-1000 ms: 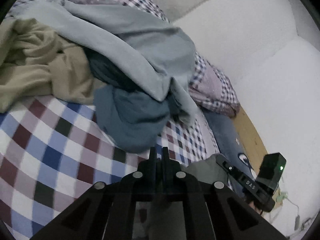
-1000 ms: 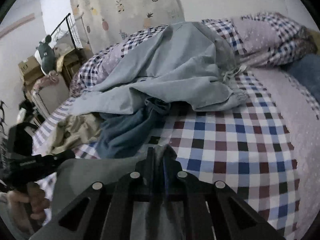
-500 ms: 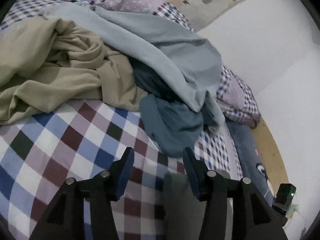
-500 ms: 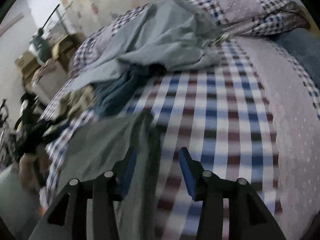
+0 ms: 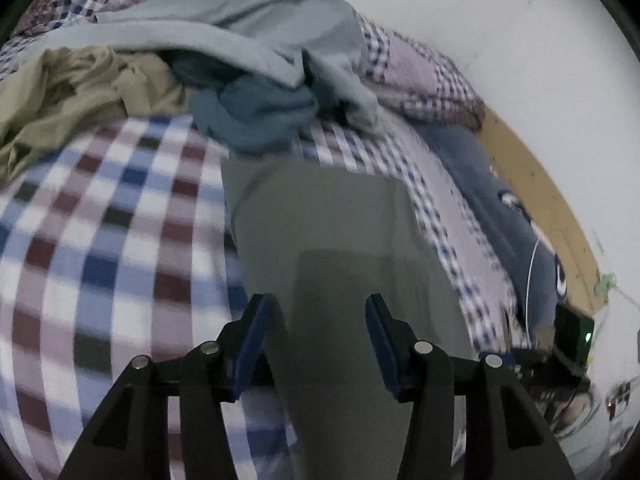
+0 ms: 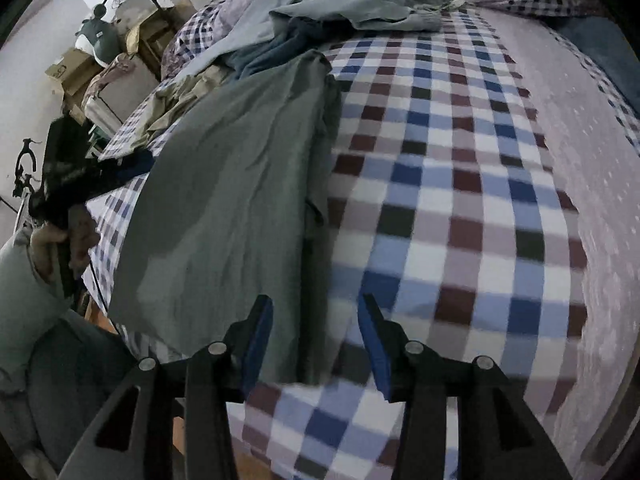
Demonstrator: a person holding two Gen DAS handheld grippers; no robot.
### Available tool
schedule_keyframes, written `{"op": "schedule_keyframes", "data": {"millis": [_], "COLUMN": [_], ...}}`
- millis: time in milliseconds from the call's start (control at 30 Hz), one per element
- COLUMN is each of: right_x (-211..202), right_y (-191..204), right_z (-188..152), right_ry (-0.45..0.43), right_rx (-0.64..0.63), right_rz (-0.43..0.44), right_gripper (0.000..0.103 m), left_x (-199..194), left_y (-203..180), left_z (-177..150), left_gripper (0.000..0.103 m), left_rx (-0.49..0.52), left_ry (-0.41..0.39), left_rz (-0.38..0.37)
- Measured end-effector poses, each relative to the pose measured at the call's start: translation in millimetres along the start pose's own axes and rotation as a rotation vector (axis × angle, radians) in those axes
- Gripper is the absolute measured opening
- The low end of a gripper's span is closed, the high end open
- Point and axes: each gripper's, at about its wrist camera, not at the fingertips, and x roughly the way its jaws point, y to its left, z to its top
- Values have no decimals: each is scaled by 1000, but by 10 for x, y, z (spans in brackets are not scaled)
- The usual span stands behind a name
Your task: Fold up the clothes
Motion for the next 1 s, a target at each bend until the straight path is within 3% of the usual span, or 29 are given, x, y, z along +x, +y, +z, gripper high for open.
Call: {"op": "schedule_keyframes", "data": {"millis": [267,533,600,667,1000], "right_x": [-26,68,158,212,-119], "right_y": [35,267,281,291,261], "right_z": [-158,-186,-207,-231,-309], "right_ry": [4,9,39,57,-51], "right_rx": [-20,-88,-99,-113,-70], "right_rz": [2,12,-20,-63,-62], "right_gripper": [48,47,43,7,3], "left_x": [-13,-59,-71,-84,-169], "left_y": [-124,-244,-231,-215,-245], "left_z": [-667,-1103,-1138,-1154,-1269], "left_gripper": [54,54,54,54,54], "left_rx": [-54,-126,-148,-163,-175], "left_ry": [98,80,69,65,72], "left_rz": [-9,-23,-28,-33,-35]}}
